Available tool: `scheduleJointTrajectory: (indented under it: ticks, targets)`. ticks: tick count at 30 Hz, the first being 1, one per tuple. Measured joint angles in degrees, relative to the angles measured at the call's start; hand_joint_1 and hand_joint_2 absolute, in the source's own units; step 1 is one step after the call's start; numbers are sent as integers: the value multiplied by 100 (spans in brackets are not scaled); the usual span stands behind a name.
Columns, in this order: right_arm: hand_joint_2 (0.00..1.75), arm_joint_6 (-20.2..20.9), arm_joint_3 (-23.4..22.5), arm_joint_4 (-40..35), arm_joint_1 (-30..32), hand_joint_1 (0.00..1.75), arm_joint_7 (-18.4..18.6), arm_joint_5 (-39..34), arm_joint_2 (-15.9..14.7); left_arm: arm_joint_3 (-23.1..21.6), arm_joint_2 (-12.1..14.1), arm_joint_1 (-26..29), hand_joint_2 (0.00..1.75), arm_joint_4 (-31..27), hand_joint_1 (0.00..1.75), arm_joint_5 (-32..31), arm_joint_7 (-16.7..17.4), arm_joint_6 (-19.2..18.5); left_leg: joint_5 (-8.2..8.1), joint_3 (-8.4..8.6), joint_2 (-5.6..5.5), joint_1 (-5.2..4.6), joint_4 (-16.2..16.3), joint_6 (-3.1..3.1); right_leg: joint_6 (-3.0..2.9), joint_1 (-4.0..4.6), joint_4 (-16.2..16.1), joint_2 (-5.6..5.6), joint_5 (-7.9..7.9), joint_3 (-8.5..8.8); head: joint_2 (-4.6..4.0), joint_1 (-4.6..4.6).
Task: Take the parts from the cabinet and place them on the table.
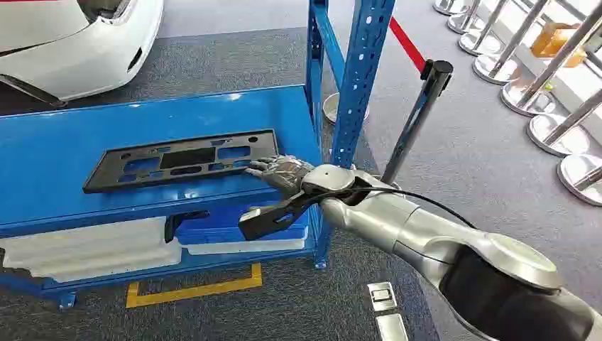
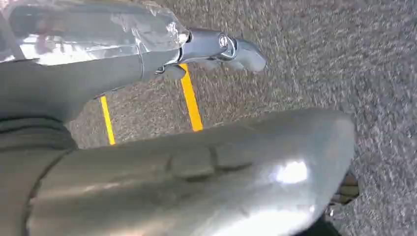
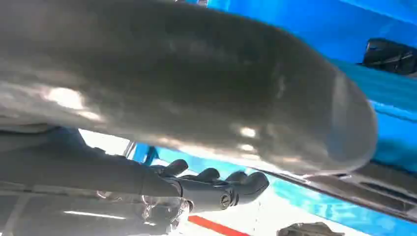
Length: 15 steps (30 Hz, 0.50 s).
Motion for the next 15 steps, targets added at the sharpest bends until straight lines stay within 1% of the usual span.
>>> scheduleJointTrajectory:
  ticks: [1, 2, 3, 4, 5, 6, 7, 8, 9, 10, 11, 12, 13, 14, 15]
  targets:
    - [0, -37, 2, 0, 6, 0, 0, 18, -9, -2, 0, 5, 0, 0, 0, -7, 0, 0, -13, 3, -4, 10, 11, -19, 24, -33, 24, -1, 105, -75, 0, 22]
    - [0, -68, 2, 0, 2, 0, -2, 24, -15, -6, 0, 9, 0, 0, 0, -11, -2, 0, -31, 10, -9, 23, 30, -45, 39, -55, -222, -3, 315, 2, 0, 28]
    - [0, -109, 2, 0, -11, 0, -7, 26, -15, -13, 0, 9, 0, 0, 0, -17, -11, -2, -60, 20, -13, 44, 60, -81, 61, -79, -706, -7, 619, 199, 0, 44]
    - [0, -146, 2, 0, -26, 0, -11, 31, -16, -26, 0, 6, 0, 0, 0, -24, -24, -11, -99, 32, -13, 65, 102, -118, 81, -103, -1248, -17, 900, 445, 0, 61]
    - [0, -190, 0, 2, -33, 0, -11, 35, -18, -37, 2, 6, 0, 0, 0, -28, -33, -17, -148, 28, -10, 70, 136, -178, 119, -112, -1568, -26, 927, 580, 2, 105]
    - [0, -227, 0, 2, -44, 0, -15, 41, -13, -46, 9, -8, 0, 0, 0, -33, -37, -17, -176, 10, -13, 59, 183, -228, 88, -63, -1596, 12, 918, 588, 0, 157]
    - [0, -256, 0, 2, -44, 0, -26, 39, -15, -57, 9, -7, 0, 0, 0, -42, -46, -20, -180, 18, -13, 57, 167, -262, 36, -56, -1560, 14, 904, 583, 0, 131]
    - [0, -280, 0, 4, -45, 0, -35, 44, -24, -81, 9, -4, 0, 0, 0, -44, -50, -39, -191, 34, -16, 78, 157, -298, -4, -27, -1555, 20, 880, 589, 2, 96]
    - [0, -306, 0, 4, -53, 0, -44, 44, -26, -101, 9, 0, 0, 0, 0, -59, -50, -50, -195, 52, -13, 98, 147, -341, -46, -10, -1558, 28, 874, 595, 0, 98]
    - [0, -335, -4, 4, -69, 0, -55, 44, -22, -112, 9, 1, 0, -2, 0, -77, -53, -55, -226, 61, -13, 104, 164, -381, -87, -36, -1594, 29, 891, 638, 2, 105]
    - [0, -361, -15, 4, -81, 0, -63, 44, -7, -114, 7, 2, 0, -4, 0, -81, -53, -55, -284, 56, -6, 116, 306, -398, -118, -44, -1606, 28, 881, 680, 0, 81]
    - [0, -385, -20, 4, -102, 0, -77, 44, -4, -118, 7, -6, 0, -11, 0, -87, -55, -55, -450, -88, -3, 115, 616, -399, -163, -42, -1608, 19, 853, 710, 0, 8]
    - [0, -398, -20, 4, -106, 0, -85, 48, 0, -129, 7, -7, 0, -11, 0, -87, -59, -57, -672, -341, -1, 114, 1113, -405, -189, -26, -1607, 11, 826, 745, 2, -61]
    - [0, -400, -20, 4, -99, 0, -98, 53, 0, -133, 7, -4, 0, -11, 0, -87, -59, -59, -841, -598, -2, 109, 1585, -409, -208, -10, -1607, 7, 793, 775, 2, -94]
    - [0, -400, -20, 4, -85, 0, -107, 55, 0, -133, 7, 4, 0, -11, 0, -88, -59, -59, -914, -810, -2, 102, 1943, -405, -222, 5, -1607, 7, 762, 808, 2, -120]
